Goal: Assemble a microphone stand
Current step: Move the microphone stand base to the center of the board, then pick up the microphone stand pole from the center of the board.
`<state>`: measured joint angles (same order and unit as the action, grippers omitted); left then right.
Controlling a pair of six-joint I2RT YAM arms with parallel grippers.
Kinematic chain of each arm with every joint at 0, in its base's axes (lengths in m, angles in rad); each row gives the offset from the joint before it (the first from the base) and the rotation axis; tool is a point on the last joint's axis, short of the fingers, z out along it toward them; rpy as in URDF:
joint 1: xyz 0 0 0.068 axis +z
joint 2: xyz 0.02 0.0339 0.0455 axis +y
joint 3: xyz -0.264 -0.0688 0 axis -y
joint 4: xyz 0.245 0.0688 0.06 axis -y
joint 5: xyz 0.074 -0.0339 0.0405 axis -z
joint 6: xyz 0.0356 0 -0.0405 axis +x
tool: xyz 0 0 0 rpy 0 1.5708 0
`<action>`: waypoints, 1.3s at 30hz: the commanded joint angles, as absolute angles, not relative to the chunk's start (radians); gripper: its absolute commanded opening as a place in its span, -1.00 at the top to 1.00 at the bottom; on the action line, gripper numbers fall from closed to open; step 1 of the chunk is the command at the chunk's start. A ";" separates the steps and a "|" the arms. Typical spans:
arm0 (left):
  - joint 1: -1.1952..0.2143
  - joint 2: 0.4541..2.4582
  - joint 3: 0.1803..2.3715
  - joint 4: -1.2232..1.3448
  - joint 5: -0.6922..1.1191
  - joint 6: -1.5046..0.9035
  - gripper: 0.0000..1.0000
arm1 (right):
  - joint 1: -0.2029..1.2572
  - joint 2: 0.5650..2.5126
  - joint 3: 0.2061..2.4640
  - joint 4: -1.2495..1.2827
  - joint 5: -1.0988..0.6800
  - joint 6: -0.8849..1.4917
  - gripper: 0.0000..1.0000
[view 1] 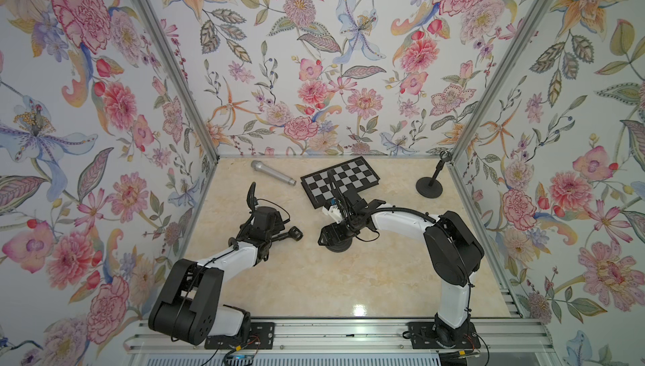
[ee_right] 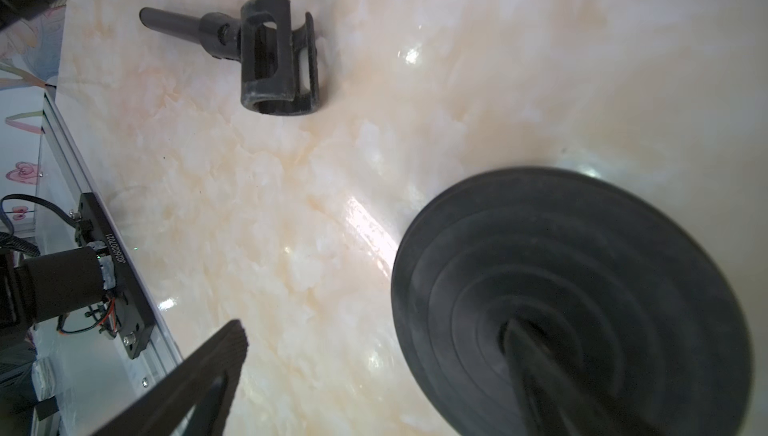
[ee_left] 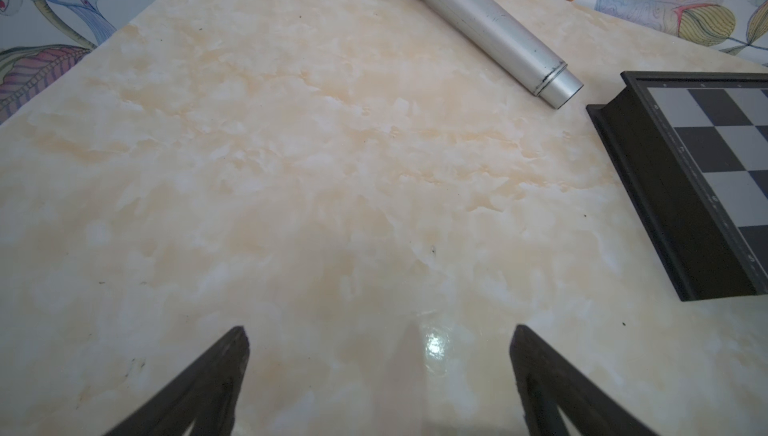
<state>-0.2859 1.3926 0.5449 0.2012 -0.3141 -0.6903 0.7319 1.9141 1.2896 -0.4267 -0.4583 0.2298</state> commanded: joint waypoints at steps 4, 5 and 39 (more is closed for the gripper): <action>-0.272 1.364 0.536 0.150 -0.242 -0.801 -0.98 | 0.717 1.810 1.266 -0.569 -0.343 0.302 -0.99; -0.272 1.362 0.539 0.139 -0.213 -0.831 -0.98 | 0.720 1.780 1.278 -0.568 -0.290 0.289 -0.99; -0.267 1.408 0.878 -0.576 -0.023 -1.636 -0.53 | 0.655 1.663 1.380 -0.557 0.152 0.057 -0.99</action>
<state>-0.2607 1.4342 0.8742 -0.4931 0.0105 -1.5787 0.6556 1.6402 1.3716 -0.5430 0.1715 0.0845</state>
